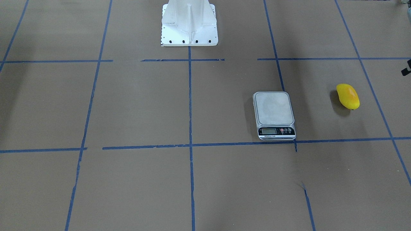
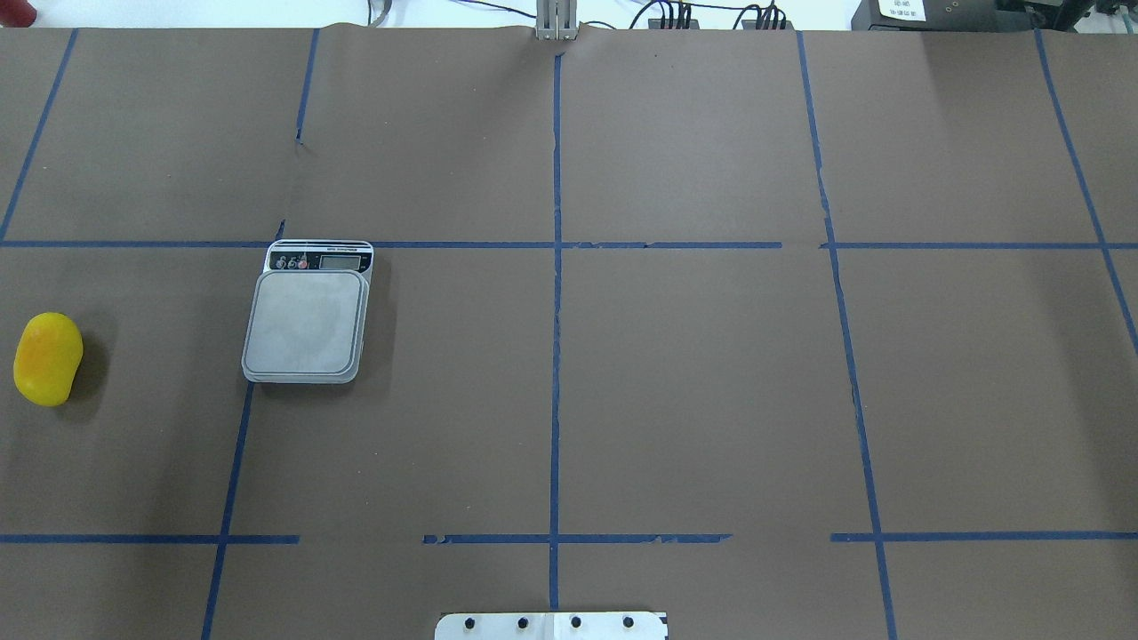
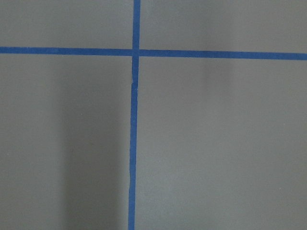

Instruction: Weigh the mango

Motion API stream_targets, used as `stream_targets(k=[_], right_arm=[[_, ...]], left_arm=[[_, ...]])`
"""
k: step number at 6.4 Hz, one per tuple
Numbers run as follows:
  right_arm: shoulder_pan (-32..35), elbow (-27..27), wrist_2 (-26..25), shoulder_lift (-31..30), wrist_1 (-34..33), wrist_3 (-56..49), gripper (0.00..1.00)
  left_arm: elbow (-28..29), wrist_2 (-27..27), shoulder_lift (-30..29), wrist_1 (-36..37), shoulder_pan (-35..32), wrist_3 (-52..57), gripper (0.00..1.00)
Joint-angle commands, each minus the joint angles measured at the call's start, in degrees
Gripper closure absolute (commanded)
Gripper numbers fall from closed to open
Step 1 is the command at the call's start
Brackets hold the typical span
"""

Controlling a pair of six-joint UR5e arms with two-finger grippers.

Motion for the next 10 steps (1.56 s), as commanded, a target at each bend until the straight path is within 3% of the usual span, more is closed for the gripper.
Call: stream_targets(k=[1,4,6,8,9,10], right_arm=[[0.0,0.0,0.0,0.0,0.0,0.0,0.0],[0.0,0.0,0.0,0.0,0.0,0.0,0.0],[0.0,0.0,0.0,0.0,0.0,0.0,0.0],[0.0,0.0,0.0,0.0,0.0,0.0,0.0],[0.0,0.0,0.0,0.0,0.0,0.0,0.0],[0.0,0.0,0.0,0.0,0.0,0.0,0.0]], left_arm=[[2.21,0.56,-0.69,-10.73,9.35,-15.49,0.0],[9.5,3.1,-8.14,-11.47,17.18,-20.09,0.0],[11.45,7.13,-8.61,-11.55,21.22,-20.11,0.0],[11.63,7.33,-8.52,-11.55,22.73,-22.72,0.0],[11.63,7.33,-8.43,-11.55,23.43,-23.18,0.11],[11.46,7.07,-8.43,-11.38,23.53,-24.4,0.7]])
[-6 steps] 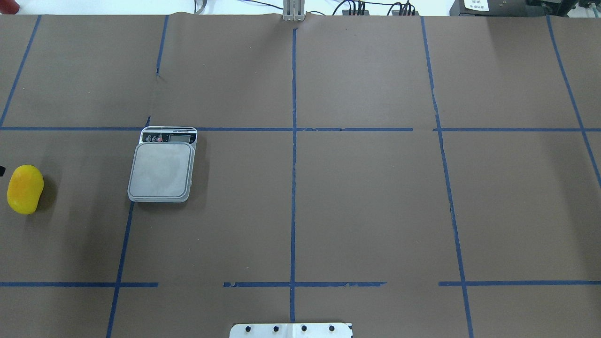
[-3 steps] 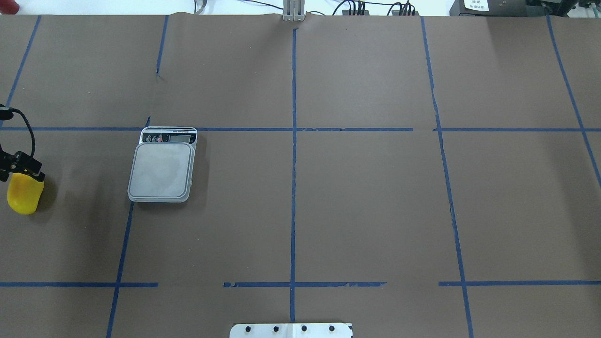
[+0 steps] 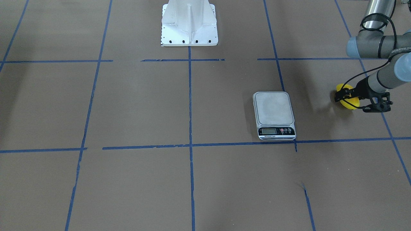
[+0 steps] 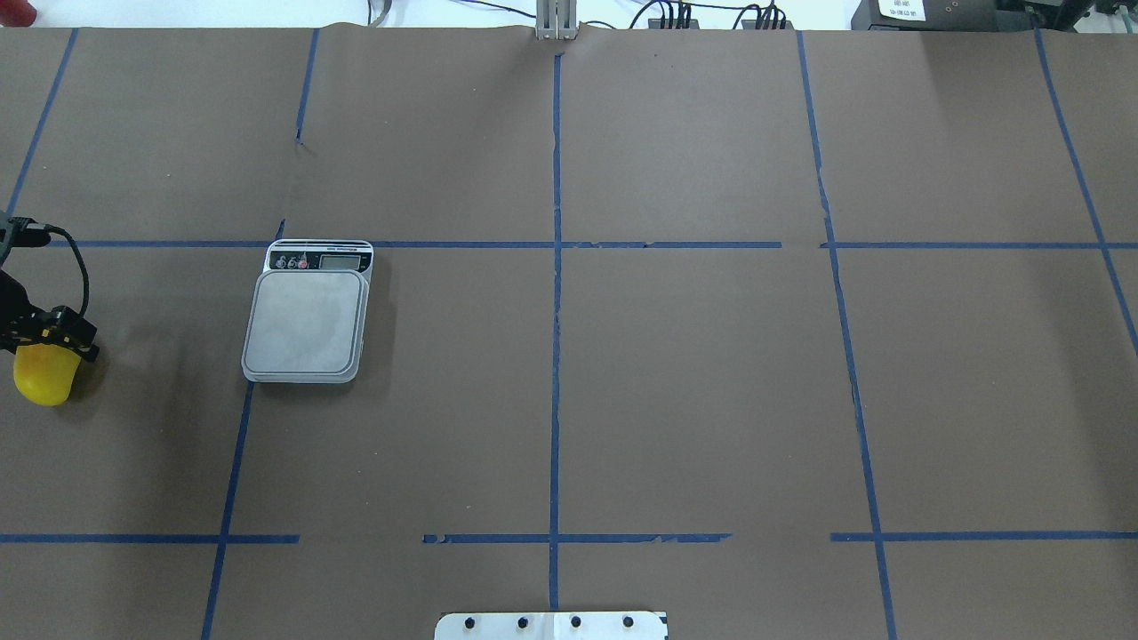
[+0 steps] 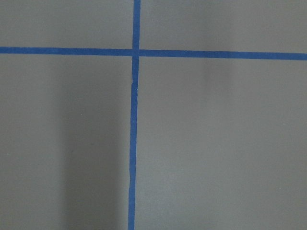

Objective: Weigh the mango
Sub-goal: 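Lower the left gripper onto the yellow mango and close on it, then carry the mango with the left gripper over the silver scale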

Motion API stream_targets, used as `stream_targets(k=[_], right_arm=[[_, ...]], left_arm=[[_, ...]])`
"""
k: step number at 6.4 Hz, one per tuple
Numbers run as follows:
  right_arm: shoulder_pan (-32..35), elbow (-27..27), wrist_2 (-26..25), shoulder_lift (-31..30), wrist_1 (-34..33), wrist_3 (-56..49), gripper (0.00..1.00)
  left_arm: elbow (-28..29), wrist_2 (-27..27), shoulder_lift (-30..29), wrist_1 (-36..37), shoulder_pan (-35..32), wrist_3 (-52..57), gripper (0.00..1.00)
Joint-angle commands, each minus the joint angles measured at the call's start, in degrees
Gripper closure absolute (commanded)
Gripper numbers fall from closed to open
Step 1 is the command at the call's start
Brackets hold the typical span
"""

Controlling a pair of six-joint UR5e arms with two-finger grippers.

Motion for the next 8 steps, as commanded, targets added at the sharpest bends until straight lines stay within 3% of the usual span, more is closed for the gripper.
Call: stream_targets(k=[1,3,4,5,6,8], right_arm=[[0.0,0.0,0.0,0.0,0.0,0.0,0.0],[0.0,0.0,0.0,0.0,0.0,0.0,0.0],[0.0,0.0,0.0,0.0,0.0,0.0,0.0],[0.0,0.0,0.0,0.0,0.0,0.0,0.0],[0.0,0.0,0.0,0.0,0.0,0.0,0.0],[0.0,0.0,0.0,0.0,0.0,0.0,0.0]], left_arm=[[-0.82,-0.08,0.04,0.56,0.64,-2.98,1.0],[-9.83,0.53,-0.3,7.81,0.65,-3.08,1.0],[-11.53,0.62,-5.27,13.95,0.82,-3.08,1.0],[-10.59,2.71,-14.28,22.97,2.04,-3.08,1.0],[-9.1,4.65,-19.86,26.28,4.14,-3.26,1.0],[-6.73,4.49,-24.19,25.97,8.97,-7.7,1.0]])
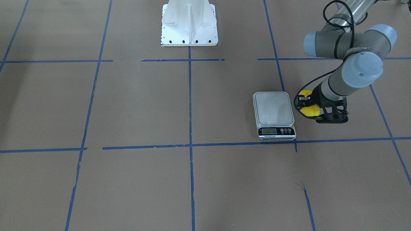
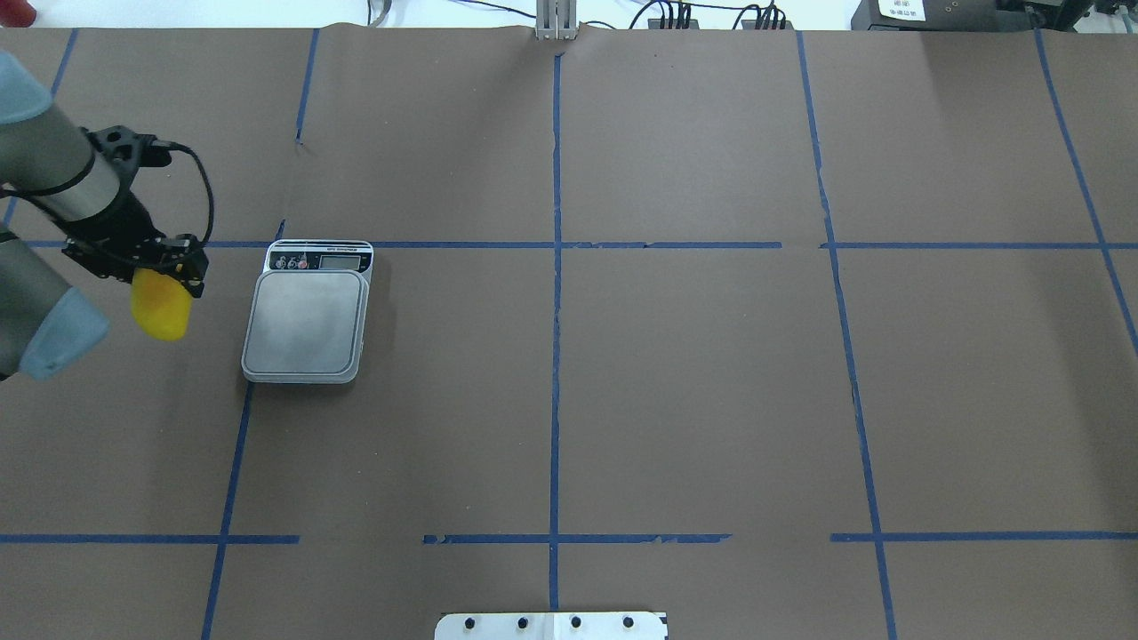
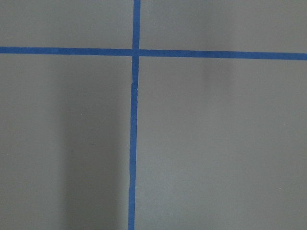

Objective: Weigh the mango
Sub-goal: 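Carry the mango with the left gripper over the silver scale, then lower the mango onto the scale pan and open the left gripper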

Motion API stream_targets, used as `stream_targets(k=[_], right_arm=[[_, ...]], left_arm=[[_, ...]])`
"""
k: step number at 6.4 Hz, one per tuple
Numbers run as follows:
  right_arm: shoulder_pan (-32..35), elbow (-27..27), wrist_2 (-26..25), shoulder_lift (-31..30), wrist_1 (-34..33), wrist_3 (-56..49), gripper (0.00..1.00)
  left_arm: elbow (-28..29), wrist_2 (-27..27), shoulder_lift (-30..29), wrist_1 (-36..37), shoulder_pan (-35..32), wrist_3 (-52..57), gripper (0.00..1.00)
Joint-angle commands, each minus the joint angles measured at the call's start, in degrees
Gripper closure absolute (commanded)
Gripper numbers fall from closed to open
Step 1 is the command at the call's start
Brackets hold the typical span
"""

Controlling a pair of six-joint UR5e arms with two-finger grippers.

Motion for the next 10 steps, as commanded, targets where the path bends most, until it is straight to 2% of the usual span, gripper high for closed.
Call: stream_targets(k=[1,8,10], right_arm=[[0.0,0.0,0.0,0.0,0.0,0.0,0.0],[0.0,0.0,0.0,0.0,0.0,0.0,0.0],[0.0,0.0,0.0,0.0,0.0,0.0,0.0]], left_arm=[[2.98,0.02,-4.17,-2.12,4.63,-6.98,1.0],[3.17,0.11,-4.01,-4.95,5.0,-7.11,1.0],[3.26,0.11,-3.83,-4.95,5.0,-6.5,0.44]])
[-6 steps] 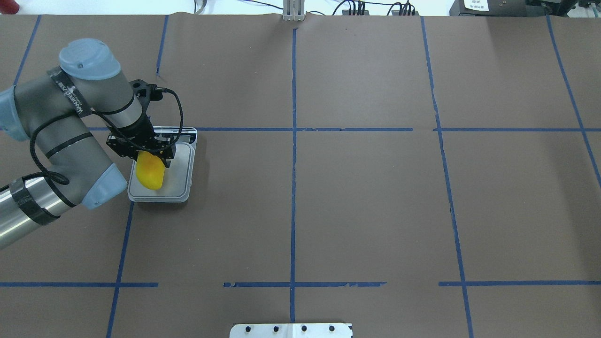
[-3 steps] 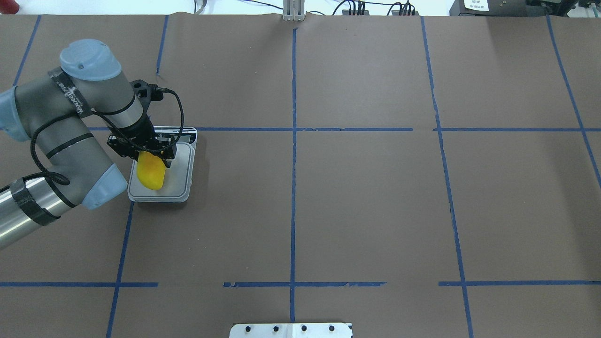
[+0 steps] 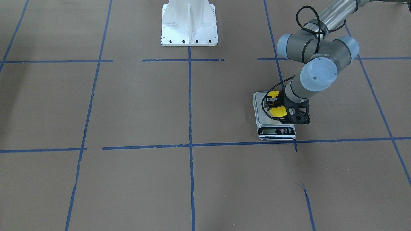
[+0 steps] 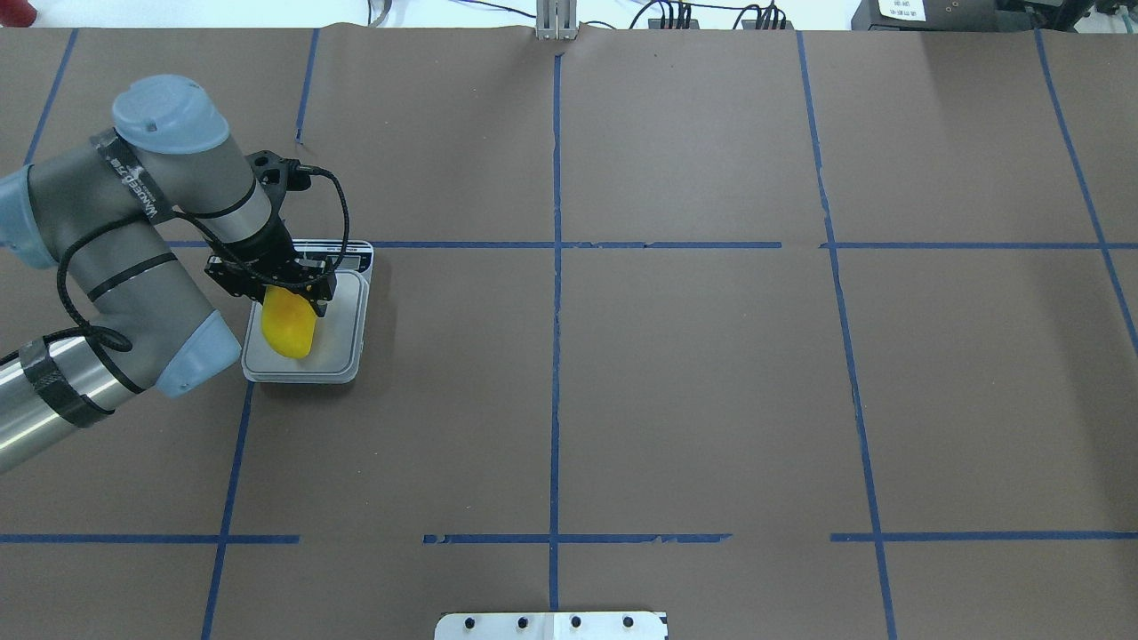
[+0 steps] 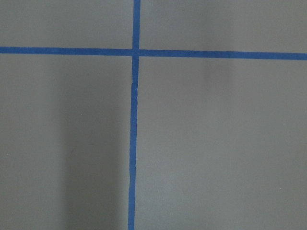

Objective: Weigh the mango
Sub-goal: 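Lower the mango onto the scale pan and open the left gripper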

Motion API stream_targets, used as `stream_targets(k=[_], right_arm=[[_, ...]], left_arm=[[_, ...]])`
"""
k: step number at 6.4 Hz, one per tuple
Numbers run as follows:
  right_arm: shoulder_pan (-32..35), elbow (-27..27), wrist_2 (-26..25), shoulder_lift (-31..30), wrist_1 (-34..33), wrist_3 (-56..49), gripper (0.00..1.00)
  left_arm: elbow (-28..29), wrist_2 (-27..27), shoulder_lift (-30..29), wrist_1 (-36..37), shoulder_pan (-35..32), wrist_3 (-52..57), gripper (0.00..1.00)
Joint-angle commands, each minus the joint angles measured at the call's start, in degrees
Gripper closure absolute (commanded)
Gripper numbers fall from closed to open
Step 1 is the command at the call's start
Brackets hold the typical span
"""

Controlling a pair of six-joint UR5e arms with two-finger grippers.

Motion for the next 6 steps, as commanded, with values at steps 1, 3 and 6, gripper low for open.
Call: stream_targets(k=[1,3,6], right_arm=[[0.0,0.0,0.0,0.0,0.0,0.0,0.0],[0.0,0.0,0.0,0.0,0.0,0.0,0.0],[0.0,0.0,0.0,0.0,0.0,0.0,0.0]], left_arm=[[-0.22,0.0,0.21,-0.07,0.0,0.15,0.14],[-0.4,0.09,0.29,0.02,-0.52,-0.3,0.0],[-7.83,0.35,3.96,1.68,-10.69,1.19,0.0]])
